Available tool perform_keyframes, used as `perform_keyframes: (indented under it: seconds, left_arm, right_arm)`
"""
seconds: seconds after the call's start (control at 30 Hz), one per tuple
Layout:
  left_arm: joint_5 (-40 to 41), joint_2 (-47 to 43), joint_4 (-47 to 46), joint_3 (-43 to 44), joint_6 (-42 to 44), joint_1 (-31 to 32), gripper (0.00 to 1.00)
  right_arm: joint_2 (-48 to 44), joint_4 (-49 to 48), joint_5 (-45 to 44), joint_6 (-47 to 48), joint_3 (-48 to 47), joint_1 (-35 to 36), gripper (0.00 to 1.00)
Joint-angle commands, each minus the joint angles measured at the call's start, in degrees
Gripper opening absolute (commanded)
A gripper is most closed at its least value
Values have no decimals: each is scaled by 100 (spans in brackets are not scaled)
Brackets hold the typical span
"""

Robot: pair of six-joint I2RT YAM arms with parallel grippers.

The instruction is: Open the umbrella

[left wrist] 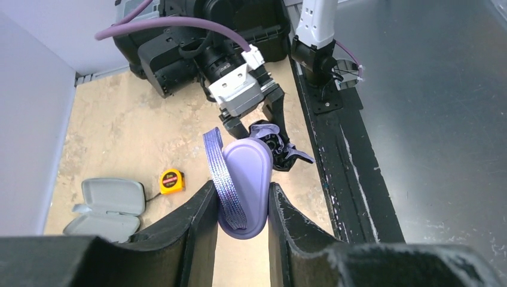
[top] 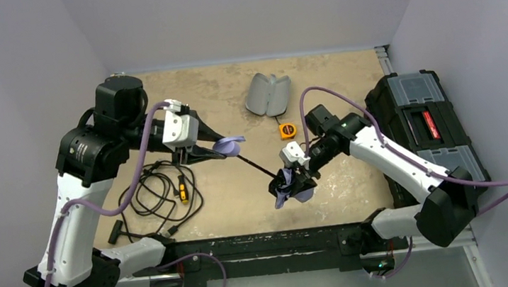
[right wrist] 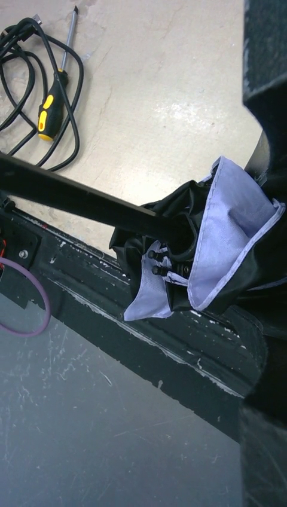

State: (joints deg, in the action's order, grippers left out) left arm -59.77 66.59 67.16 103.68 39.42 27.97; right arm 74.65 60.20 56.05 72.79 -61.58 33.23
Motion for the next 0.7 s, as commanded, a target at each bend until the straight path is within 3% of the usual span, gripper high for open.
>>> perform_keyframes:
  seconds: [0.0,0.2,0.3,0.33,0.4,0.47,0.57,0.67]
  left_arm:
    - [10,-200,-1411,883,202,-596,0]
    - [-313,-53,-1561,1040,-130,-861,0]
    - [195,-123,-2604,555,-1208,-861,0]
    - [571,-162,-2915,275,-1860,-856,7]
    - [1414,-262,-3704,-321,-2907,-875,47]
    - [2253,-377,-4144,-788,-3883,-971,75]
    - [2893,-462,-4717,-1412,-5302,-1493,90]
    - [2624,-465,-5242,-1856,-6356,-1908,98]
  right_arm:
    - [-70,1022,-1134,1126,507,-75,0]
    - [44,1152,-1139,1159,567,-83,0]
    - [293,1117,-702,734,25,-85,0]
    - [406,1115,-583,565,-134,-84,0]
    - [644,1056,-151,33,-667,-88,0]
    - [820,953,338,-488,-1225,-109,0]
    - [857,373,759,-1488,-1549,-119,0]
    - [801,-443,938,-2641,-1502,-125,0]
